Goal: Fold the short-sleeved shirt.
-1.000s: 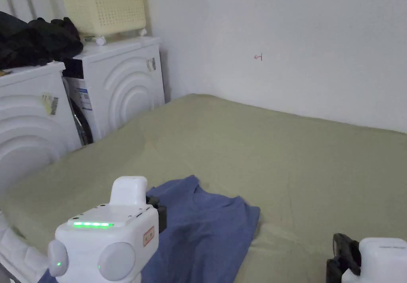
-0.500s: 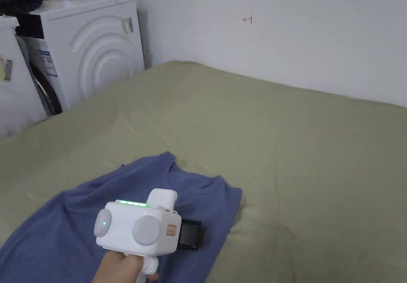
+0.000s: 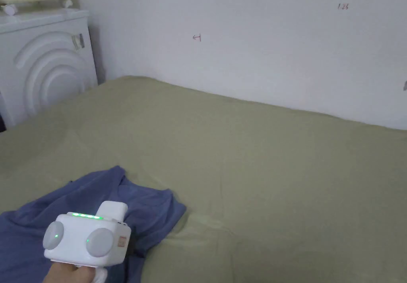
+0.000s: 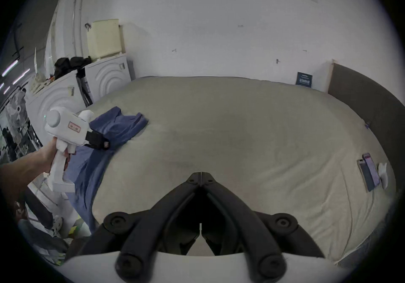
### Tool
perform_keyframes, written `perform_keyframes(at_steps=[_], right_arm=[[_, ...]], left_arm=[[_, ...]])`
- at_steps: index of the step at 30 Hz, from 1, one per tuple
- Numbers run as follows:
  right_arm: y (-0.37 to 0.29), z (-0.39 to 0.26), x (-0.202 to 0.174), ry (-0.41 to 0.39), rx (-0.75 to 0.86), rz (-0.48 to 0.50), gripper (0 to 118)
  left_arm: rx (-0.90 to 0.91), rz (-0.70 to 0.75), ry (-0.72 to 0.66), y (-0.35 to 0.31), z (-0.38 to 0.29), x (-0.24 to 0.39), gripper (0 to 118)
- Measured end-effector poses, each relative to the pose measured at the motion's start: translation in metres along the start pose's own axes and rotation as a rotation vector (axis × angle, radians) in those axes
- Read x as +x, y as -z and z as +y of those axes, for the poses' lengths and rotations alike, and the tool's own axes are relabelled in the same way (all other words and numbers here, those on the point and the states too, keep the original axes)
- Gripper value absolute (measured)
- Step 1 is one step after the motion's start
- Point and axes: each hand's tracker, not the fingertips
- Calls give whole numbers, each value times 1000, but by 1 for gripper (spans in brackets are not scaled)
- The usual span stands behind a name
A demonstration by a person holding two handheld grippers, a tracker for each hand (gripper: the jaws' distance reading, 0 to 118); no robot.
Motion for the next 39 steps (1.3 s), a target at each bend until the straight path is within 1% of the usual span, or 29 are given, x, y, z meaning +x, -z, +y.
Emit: perform_keyframes(at_steps=[3, 6, 8, 13, 18, 22, 24, 26, 29, 33, 34, 35, 36, 37, 38, 39], right_arm=[[-20, -6, 17, 6, 16, -50, 0], [-37, -10, 38, 62, 35, -95, 0], [-48, -14, 50, 87, 44, -126, 0], [-73, -25, 81, 161, 50, -188, 0], [-92, -40, 111, 218, 38, -267, 0], [-101, -48, 135, 271, 35, -338, 0], [-102, -49, 145, 281, 32, -357, 0], [-101, -50, 152, 287, 25, -379, 0], [-97, -51, 160, 296, 8, -394, 0], [-88, -54, 167, 296, -14, -416, 0], [-86, -55, 168, 303, -17, -415, 0], [-85, -54, 169, 312, -22, -410, 0], [-82, -54, 168, 318, -27, -402, 0], [-80, -53, 166, 316, -31, -401, 0], [-78, -52, 165, 313, -33, -398, 0], [-76, -51, 162, 307, -32, -394, 0]], left_arm=[[89, 22, -13, -30, 14, 5, 11], [161, 5, 30, -62, 30, 25, 11], [199, -21, 76, -88, 41, 53, 11], [274, -149, 205, -130, 68, 142, 11], [308, -311, 367, -152, 82, 266, 11], [303, -450, 459, -147, 77, 363, 11], [278, -525, 489, -138, 68, 405, 11], [233, -566, 521, -124, 56, 441, 11], [113, -584, 518, -82, 33, 479, 11], [-21, -540, 508, -21, -4, 494, 11], [-53, -543, 502, -10, -10, 494, 17], [-74, -555, 503, -2, -14, 491, 35], [-53, -567, 499, 1, -18, 485, 71], [-44, -574, 490, 1, -21, 478, 111], [-25, -573, 480, -4, -22, 468, 116], [35, -583, 449, -12, -19, 452, 115]])
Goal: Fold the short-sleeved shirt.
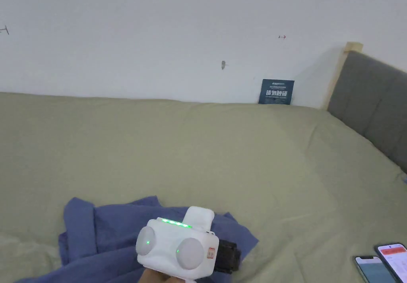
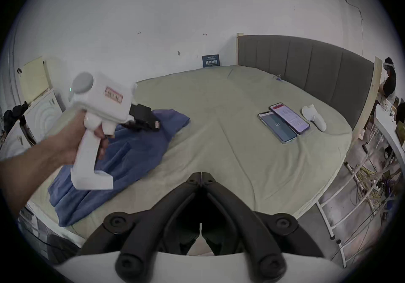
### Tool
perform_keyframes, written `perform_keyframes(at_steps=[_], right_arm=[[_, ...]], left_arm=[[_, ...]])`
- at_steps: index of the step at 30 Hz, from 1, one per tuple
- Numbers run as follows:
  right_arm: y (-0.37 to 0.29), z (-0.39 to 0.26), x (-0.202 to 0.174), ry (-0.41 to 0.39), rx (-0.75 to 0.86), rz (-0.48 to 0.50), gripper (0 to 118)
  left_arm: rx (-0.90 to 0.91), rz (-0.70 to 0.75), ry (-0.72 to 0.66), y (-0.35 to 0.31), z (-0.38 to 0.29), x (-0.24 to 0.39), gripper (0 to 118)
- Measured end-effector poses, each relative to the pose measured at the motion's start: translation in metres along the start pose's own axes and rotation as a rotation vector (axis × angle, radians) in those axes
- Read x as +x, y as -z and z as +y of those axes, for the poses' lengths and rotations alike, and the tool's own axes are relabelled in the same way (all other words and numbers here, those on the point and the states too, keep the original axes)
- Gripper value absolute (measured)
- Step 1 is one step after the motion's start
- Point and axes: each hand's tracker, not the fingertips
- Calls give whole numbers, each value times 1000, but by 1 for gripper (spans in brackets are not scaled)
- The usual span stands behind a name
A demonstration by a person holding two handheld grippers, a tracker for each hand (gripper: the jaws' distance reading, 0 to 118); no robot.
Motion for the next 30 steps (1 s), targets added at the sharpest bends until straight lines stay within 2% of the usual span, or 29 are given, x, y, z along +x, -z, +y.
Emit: perform_keyframes(at_steps=[3, 7, 8, 10, 15, 19, 27, 30], right_arm=[[-5, 3, -10, -9, 8, 30, 0], [-25, 9, -27, -37, 74, 63, 0], [-29, 10, -30, -38, 81, 75, 0], [-40, 12, -37, -48, 110, 97, 0], [-64, 16, -52, -79, 174, 123, 0], [-76, 17, -62, -117, 210, 146, 0], [-83, 15, -70, -146, 219, 151, 0], [-76, 12, -72, -143, 201, 154, 0]], left_arm=[[79, 51, -3, -62, -11, -21, 113], [304, 218, 29, -188, -46, -50, 91], [335, 248, 25, -213, -56, -57, 67], [434, 325, -30, -273, -92, -71, 5], [485, 513, -144, -363, -167, -98, 5], [504, 508, -249, -396, -205, -111, 5], [448, 514, -297, -401, -208, -144, 5], [342, 522, -307, -380, -198, -171, 6]])
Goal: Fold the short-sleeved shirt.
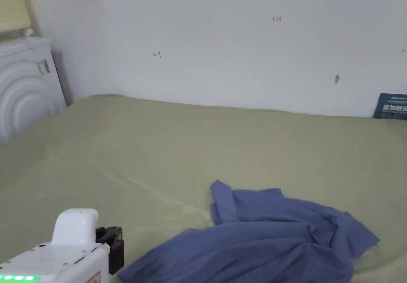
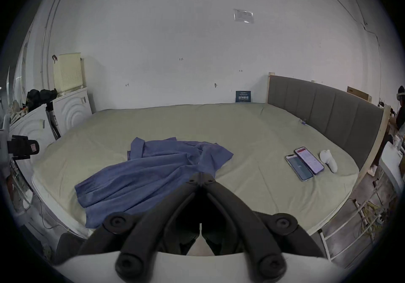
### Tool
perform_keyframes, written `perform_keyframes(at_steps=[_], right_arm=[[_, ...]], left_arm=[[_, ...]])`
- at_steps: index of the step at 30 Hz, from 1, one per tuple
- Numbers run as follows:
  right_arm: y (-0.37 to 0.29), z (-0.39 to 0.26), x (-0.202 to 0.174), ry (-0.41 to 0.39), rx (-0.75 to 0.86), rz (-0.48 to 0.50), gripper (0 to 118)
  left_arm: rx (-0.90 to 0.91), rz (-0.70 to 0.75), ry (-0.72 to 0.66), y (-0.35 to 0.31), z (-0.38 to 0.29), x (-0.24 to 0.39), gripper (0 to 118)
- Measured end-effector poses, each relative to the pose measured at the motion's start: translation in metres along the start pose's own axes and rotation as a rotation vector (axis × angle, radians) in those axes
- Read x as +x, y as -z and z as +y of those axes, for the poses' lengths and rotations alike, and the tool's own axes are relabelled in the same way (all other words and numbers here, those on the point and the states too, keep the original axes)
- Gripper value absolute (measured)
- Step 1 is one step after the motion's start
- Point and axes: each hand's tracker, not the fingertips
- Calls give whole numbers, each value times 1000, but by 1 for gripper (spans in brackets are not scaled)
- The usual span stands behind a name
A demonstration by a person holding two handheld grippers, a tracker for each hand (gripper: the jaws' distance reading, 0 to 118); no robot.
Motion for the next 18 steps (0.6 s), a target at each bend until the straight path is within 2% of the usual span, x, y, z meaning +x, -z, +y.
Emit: perform_keyframes(at_steps=[1, 2, 3, 4, 5, 8, 10, 12, 14, 15, 16, 17, 18], right_arm=[[3, -2, -1, 2, -14, 3, 0], [6, -5, -1, 2, -26, 9, 0], [9, -8, -3, -1, -37, 12, 0], [12, -10, -4, -5, -50, 14, 0], [15, -13, -5, -9, -63, 16, 0], [26, -20, -8, -24, -102, 21, 0], [34, -24, -8, -38, -129, 27, 0], [41, -26, -8, -54, -148, 24, 0], [50, -26, -4, -50, -169, 23, 0], [55, -25, -1, -40, -185, 18, 0], [60, -24, 1, -31, -194, 15, 0], [65, -22, 4, -26, -200, 11, 0], [72, -19, 7, -24, -211, 2, 0]], left_arm=[[-45, 0, 0, 17, 0, -4, 9], [-96, -6, -1, 32, 0, -7, 19], [-154, -18, -26, 53, -2, -12, 40], [-219, -34, -36, 75, -4, -17, 81], [-283, -47, -40, 94, -7, -20, 99], [-356, 46, 50, 148, -24, -18, 110], [-410, 88, 101, 177, -37, -12, 110], [-462, 59, 101, 192, -46, -9, 110], [-473, 62, 103, 196, -55, -5, 103], [-473, 54, 114, 194, -57, -3, 90], [-449, 52, 128, 188, -55, -1, 84], [-430, 39, 154, 184, -53, 0, 65], [-403, -7, 164, 175, -52, 1, 30]])
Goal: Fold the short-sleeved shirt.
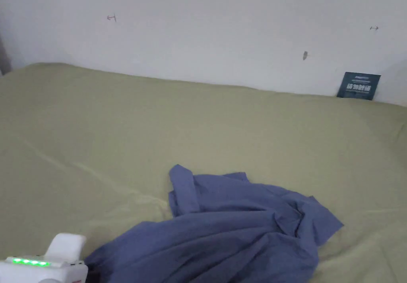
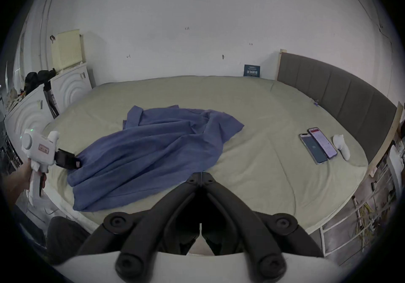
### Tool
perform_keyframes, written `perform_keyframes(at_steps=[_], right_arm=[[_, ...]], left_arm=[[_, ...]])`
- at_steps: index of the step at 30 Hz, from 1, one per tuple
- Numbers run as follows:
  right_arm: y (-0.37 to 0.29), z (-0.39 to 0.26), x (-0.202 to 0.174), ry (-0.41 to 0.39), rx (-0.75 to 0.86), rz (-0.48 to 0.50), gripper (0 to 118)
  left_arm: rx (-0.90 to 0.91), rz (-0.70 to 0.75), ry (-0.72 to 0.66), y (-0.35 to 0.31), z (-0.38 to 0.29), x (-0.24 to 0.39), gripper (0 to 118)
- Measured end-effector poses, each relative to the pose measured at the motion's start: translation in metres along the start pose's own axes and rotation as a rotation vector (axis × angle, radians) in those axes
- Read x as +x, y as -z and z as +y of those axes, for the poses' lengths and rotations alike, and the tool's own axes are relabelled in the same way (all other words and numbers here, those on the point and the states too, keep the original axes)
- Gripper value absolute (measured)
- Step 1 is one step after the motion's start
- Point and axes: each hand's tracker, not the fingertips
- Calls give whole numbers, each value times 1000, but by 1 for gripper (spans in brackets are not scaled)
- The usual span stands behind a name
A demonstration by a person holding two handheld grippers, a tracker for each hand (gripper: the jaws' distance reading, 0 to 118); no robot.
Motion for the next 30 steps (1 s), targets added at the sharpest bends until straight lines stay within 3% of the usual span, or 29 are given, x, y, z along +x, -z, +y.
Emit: perform_keyframes(at_steps=[1, 5, 12, 13, 14, 15, 16, 19, 21, 24, 25, 27, 29, 30], right_arm=[[7, 6, 5, 8, -5, -5, 0], [41, 40, 27, 120, -48, -27, 0], [158, 114, 61, -47, -98, -69, 0], [178, 122, 65, -65, -116, -47, 10], [194, 128, 69, -85, -134, -42, 44], [212, 132, 71, -93, -164, -71, 88], [231, 137, 75, -92, -204, -56, 117], [270, 135, 82, -82, -258, -49, 112], [292, 130, 84, -106, -325, -96, 99], [308, 119, 88, -127, -413, -91, 98], [313, 113, 87, -144, -433, -89, 92], [309, 112, 85, -123, -397, -45, 72], [295, 119, 79, -53, -369, 72, 7], [287, 124, 71, -92, -354, 27, 8]], left_arm=[[22, -9, -25, -2, 0, 0, 4], [6, -22, -35, -2, -5, 2, 4], [9, -64, -39, -9, -5, 2, 4], [8, -69, -41, -9, -5, 2, 4], [7, -74, -42, -9, -5, 2, 4], [6, -76, -45, -10, -6, 3, 4], [3, -79, -48, -8, -3, -1, 4], [0, -83, -54, -7, -2, 0, 4], [-1, -89, -56, -7, 0, -1, 5], [-13, -112, -92, 1, -1, -16, 5], [-17, -117, -103, 2, 0, -17, 5], [-23, -119, -109, 2, 1, -18, 5], [-28, -114, -107, 0, 4, -14, 5], [-29, -109, -106, -2, 5, -13, 5]])
